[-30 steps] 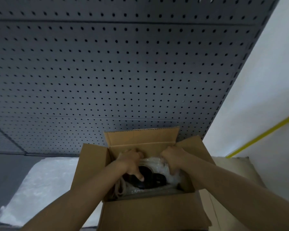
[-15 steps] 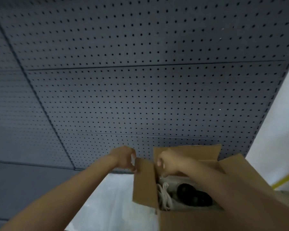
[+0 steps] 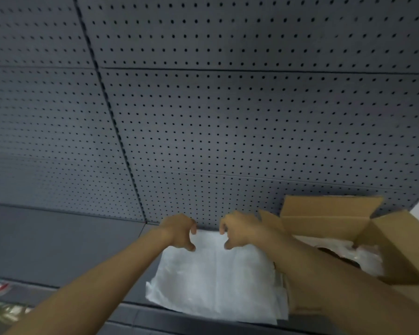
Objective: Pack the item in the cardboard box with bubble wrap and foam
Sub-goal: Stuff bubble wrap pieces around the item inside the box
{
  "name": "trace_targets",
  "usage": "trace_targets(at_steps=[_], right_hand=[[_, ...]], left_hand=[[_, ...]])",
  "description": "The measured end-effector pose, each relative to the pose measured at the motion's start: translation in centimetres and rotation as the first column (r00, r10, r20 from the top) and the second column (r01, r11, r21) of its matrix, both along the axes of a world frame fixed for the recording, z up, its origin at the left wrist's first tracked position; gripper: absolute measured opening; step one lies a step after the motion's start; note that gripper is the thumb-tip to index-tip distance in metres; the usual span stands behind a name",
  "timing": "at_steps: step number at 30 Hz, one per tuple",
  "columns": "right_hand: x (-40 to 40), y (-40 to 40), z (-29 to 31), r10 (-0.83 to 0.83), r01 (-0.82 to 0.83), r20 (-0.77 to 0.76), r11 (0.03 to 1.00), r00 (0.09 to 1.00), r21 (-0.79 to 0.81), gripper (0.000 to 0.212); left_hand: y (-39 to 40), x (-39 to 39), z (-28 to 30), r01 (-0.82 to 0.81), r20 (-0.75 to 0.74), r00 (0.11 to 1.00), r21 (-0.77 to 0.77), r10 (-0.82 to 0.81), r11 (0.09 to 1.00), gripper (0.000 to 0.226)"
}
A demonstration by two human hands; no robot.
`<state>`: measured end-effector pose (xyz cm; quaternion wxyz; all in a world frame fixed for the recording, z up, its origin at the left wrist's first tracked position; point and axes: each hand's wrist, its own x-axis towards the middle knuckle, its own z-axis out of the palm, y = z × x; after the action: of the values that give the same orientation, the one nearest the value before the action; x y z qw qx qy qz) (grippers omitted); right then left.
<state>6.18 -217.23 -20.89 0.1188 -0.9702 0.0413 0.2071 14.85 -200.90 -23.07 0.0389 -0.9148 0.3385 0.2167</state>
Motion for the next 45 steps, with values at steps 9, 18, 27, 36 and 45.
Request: trace_targets(at_steps=[9,18,27,36,45], right_hand=[[2.4,1.9,-8.9,-0.117,0.084,-0.204,0.983,0.972,-0.163,0.064],[1.0,-0.7,-17.1,-0.217,0.085,-0.441,0.95,0.871,-0.299,0.113],[-0.4,-0.9,-19.1,-0.255,0.177,-0.236,0.935,0.938,-0.306,0.081],[3.5,0.2,-10.1,-0.224,0.225,-0.033,0.974,0.974,0.002,0.076],[4.7,2.4,-2.3,-0.192,0.181,0.043,0.966,0.98,0.182,0.071]], left_hand=[[2.0,2.1,-5.5,-0.033,-0.117,0.992,0.028,0.037,0.999,0.054],[2.8,4.1,-12.5,0.065,-0.272,0.962,0.115,-0.032,0.991,0.054],[2.4,4.8,-13.4,0.093,-0.304,0.951,0.13,-0.05,0.987,0.055],[1.3,6.5,-7.5,0.098,-0.244,0.967,0.074,-0.078,0.992,0.06],[0.8,8.1,-2.3,0.111,-0.114,0.986,-0.109,-0.123,0.988,0.087]])
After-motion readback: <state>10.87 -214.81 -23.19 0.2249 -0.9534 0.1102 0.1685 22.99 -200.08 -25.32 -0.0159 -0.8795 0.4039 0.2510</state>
